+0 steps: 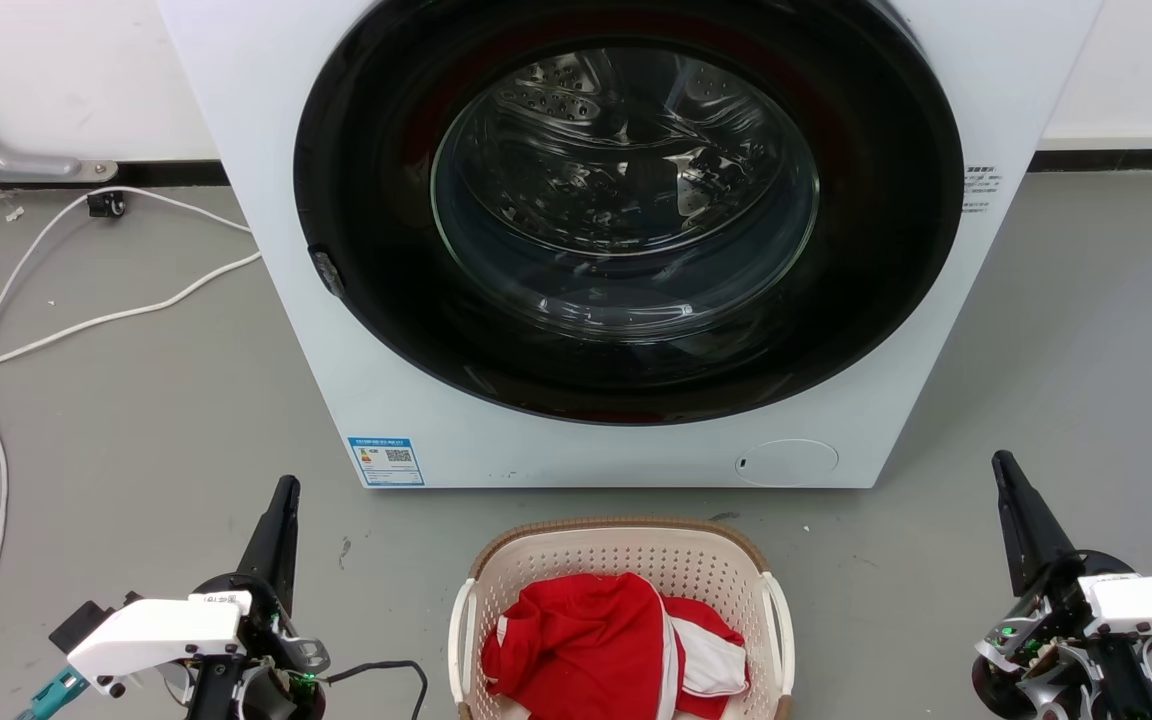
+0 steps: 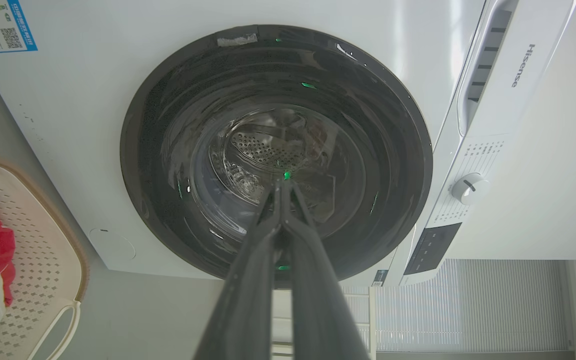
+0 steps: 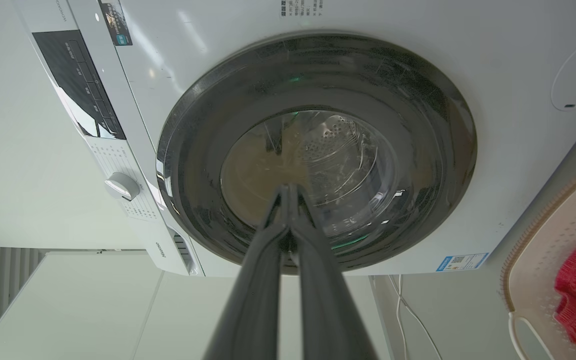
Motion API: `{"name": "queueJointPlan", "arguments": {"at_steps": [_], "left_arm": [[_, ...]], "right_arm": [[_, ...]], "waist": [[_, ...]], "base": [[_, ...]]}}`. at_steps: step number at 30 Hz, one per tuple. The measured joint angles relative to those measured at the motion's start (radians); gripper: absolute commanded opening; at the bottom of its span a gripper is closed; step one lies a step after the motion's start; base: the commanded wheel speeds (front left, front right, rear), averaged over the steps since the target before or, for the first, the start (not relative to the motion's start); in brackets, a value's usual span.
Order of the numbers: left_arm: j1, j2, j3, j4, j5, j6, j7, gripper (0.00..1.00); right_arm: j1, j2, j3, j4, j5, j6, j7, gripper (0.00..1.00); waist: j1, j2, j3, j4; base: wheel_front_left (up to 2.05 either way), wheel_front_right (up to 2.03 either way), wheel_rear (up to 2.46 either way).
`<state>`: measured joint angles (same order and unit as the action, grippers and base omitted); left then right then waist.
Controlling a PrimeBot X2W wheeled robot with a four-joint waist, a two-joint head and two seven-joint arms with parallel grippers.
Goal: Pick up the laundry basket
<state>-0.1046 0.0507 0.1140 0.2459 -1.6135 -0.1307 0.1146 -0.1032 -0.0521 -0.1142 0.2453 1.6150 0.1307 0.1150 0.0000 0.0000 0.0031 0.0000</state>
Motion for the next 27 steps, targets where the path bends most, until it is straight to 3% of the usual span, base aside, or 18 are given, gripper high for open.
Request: {"name": "queueJointPlan", "arguments": {"at_steps": [26, 27], "left_arm": [[0.000, 0.000, 0.000, 0.001, 0.000, 0.000, 0.000, 0.00], [0.004, -0.001, -0.001, 0.007, 0.000, 0.000, 0.000, 1.00]], "right_arm": [[0.000, 0.000, 0.000, 0.001, 0.000, 0.000, 0.000, 0.00], [0.004, 0.000, 0.000, 0.007, 0.000, 0.000, 0.000, 1.00]], "waist": [[0.0000, 0.0000, 0.000, 0.000], [0.0000, 0.0000, 0.000, 0.000]], "base": [[0.00, 0.00, 0.00], [0.00, 0.00, 0.00]]}}
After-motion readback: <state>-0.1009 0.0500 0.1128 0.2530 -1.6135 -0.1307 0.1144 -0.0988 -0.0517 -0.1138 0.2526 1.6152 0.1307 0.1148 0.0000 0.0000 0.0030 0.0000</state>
